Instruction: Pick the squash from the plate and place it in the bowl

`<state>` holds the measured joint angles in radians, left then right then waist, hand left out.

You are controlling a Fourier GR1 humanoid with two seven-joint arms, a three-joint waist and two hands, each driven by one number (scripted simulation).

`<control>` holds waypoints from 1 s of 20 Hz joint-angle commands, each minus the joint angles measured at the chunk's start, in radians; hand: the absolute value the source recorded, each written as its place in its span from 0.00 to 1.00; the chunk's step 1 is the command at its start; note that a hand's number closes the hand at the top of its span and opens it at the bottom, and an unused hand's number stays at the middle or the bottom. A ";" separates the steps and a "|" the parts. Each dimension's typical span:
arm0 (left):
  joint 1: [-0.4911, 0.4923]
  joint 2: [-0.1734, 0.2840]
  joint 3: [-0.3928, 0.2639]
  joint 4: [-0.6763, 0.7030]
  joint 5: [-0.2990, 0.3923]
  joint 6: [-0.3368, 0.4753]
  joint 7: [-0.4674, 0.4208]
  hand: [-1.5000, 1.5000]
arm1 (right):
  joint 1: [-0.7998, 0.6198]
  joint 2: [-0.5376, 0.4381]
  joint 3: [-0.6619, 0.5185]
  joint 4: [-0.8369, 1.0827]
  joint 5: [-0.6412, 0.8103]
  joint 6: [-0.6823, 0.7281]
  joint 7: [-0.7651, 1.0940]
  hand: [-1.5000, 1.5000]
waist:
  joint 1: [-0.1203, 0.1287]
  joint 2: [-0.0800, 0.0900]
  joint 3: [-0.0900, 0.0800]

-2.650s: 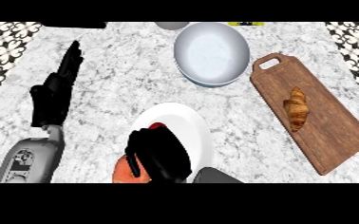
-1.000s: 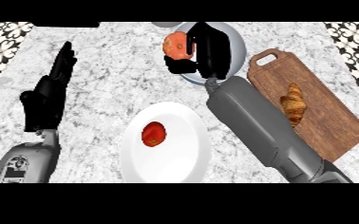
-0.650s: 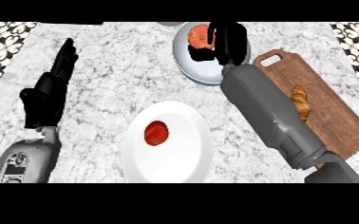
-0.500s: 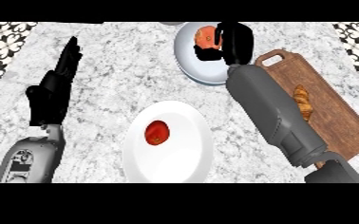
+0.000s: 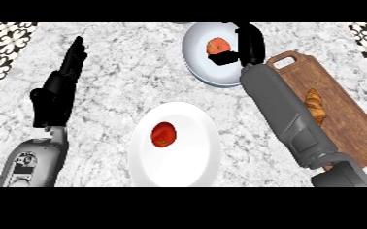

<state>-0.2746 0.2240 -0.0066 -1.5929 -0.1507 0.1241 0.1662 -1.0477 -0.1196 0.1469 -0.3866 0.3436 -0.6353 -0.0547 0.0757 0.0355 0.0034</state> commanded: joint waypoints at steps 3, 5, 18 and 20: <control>0.001 -0.013 -0.014 -0.031 -0.006 0.004 0.029 0.50 | 0.000 -0.023 -0.143 0.023 -0.127 0.042 -0.235 0.00 | 0.006 -0.002 0.001; -0.013 -0.017 -0.008 0.021 -0.010 0.005 -0.006 0.50 | -0.017 -0.014 -0.177 0.061 -0.143 0.014 -0.264 0.00 | -0.001 0.000 -0.001; 0.085 -0.006 0.030 -0.040 -0.031 0.017 0.025 0.50 | 0.155 -0.153 -0.320 -0.041 -0.322 0.426 -0.456 0.00 | -0.074 -0.036 -0.003; 0.022 0.004 0.067 0.041 -0.009 0.004 -0.007 0.50 | 0.196 -0.140 -0.316 -0.057 -0.326 0.453 -0.484 0.00 | -0.075 -0.033 -0.003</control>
<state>-0.2264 0.2255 0.0348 -1.6150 -0.1627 0.1301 0.1924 -0.9227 -0.2444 -0.1519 -0.4084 0.0480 -0.2691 -0.4765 0.0089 0.0026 0.0006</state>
